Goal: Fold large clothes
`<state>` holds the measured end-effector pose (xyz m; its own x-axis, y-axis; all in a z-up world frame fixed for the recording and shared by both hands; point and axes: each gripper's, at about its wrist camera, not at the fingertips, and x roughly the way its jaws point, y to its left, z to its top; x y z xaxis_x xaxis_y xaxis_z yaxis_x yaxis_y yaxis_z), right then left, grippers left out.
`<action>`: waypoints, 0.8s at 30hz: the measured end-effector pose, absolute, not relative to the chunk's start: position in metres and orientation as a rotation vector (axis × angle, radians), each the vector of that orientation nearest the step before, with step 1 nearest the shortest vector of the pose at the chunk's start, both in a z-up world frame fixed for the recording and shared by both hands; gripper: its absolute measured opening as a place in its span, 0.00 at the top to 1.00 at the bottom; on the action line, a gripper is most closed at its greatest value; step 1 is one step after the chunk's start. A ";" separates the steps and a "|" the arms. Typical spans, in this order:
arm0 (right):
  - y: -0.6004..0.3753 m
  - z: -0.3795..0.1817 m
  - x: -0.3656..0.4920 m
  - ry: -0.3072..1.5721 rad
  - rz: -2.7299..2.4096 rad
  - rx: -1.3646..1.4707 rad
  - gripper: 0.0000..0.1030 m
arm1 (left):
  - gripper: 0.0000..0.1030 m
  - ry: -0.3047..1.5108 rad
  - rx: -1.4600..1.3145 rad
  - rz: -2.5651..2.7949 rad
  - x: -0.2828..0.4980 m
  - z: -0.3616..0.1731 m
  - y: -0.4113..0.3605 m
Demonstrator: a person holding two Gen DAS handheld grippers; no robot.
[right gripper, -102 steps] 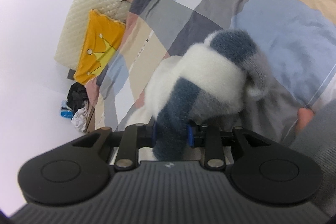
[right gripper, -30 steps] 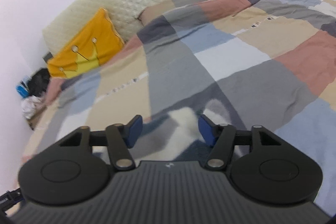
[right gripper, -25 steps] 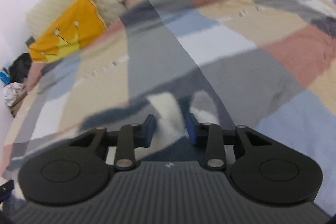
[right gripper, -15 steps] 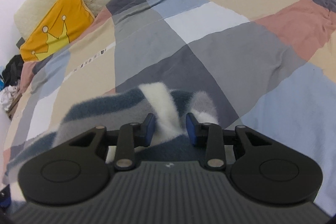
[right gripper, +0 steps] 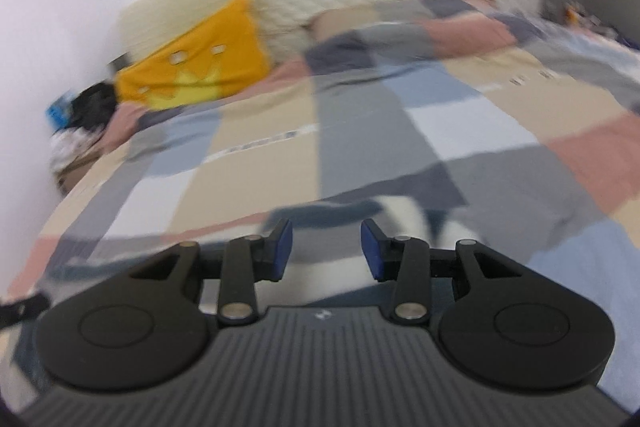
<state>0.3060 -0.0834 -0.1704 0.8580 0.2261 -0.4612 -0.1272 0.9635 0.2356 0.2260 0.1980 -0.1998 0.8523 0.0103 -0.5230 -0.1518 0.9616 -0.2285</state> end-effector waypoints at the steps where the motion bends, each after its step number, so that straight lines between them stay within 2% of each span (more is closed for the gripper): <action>1: -0.077 -0.169 0.302 0.506 0.210 0.176 0.59 | 0.32 0.552 -0.256 0.084 0.226 -0.201 0.194; 12: -0.037 -0.187 0.304 0.627 0.302 -0.028 0.60 | 0.32 0.665 -0.202 0.076 0.232 -0.224 0.179; 24: -0.035 -0.195 0.304 0.658 0.297 -0.023 0.60 | 0.31 0.664 -0.199 0.088 0.223 -0.224 0.175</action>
